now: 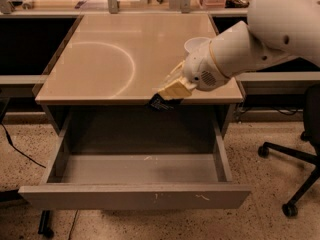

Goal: Place rxbar blueberry into top drawer

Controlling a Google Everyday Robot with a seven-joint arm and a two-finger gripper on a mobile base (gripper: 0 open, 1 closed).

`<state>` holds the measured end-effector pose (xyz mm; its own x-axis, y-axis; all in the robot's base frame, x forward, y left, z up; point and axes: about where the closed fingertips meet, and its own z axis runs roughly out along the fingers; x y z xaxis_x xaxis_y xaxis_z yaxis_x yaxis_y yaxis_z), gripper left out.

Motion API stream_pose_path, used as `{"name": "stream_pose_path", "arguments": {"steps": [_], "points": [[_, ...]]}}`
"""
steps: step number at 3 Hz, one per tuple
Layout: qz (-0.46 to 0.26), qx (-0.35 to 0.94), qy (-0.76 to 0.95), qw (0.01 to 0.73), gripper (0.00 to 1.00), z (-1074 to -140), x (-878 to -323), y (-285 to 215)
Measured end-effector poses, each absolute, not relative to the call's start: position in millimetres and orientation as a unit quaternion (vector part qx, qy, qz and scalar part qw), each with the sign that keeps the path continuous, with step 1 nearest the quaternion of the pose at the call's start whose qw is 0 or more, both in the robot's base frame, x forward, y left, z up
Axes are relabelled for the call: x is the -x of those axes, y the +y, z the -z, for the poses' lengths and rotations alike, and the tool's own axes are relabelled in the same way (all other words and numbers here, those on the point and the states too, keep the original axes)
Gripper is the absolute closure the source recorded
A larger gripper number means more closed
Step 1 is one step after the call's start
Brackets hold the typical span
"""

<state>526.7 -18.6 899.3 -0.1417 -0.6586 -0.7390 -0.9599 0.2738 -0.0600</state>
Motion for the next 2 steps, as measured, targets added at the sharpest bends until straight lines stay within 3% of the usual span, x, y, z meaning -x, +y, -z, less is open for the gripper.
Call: {"name": "stream_pose_path", "arguments": {"steps": [2], "points": [[-0.252, 0.515, 0.747, 0.336, 1.00, -860, -497, -63]]}}
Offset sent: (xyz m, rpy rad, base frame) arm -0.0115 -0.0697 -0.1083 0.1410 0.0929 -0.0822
